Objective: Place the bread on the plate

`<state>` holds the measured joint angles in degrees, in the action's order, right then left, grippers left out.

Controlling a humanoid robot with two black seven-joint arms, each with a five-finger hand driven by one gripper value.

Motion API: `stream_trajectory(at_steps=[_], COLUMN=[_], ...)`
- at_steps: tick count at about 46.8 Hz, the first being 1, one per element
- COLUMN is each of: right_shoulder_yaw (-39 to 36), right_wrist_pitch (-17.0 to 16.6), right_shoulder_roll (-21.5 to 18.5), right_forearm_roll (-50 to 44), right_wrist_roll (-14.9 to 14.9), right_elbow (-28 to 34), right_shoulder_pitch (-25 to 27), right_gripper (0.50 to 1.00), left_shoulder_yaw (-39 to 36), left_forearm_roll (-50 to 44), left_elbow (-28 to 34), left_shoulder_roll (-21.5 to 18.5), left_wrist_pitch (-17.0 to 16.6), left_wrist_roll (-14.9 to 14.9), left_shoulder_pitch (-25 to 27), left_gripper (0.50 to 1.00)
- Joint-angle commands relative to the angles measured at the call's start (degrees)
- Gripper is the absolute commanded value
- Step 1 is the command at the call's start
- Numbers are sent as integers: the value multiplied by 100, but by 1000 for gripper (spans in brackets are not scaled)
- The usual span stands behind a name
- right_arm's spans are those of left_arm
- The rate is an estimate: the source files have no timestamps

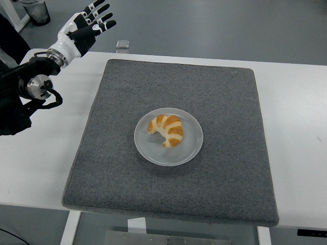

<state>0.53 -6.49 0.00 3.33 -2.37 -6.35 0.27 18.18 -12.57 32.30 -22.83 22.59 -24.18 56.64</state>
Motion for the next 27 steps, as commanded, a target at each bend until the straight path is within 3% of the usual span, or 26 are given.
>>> stream_trajectory(at_steps=[1,10,27], right_shoulder_yaw=[0,0,-27], right_wrist_pitch=[-1,-1,-1], right_shoulder_roll=[0,0,0], right_forearm_roll=[-8,-8,18], right_wrist_roll=[0,0,9], right_elbow=[3,-6,3], right_shoulder_pitch=[-1,-1,-1], right_gripper=[952,952,952], left_shoulder_yaw=[536,1433,1539], left_forearm_roll=[-44,-62,-71], left_elbow=[22,22,-31], left_shoulder_roll=[33,208,516], left_wrist_pitch=[131,272,140], left_wrist_roll=[19,80,72], left_shoulder_pitch=[-311,-786,-769], left_gripper=[1000,1000,1000])
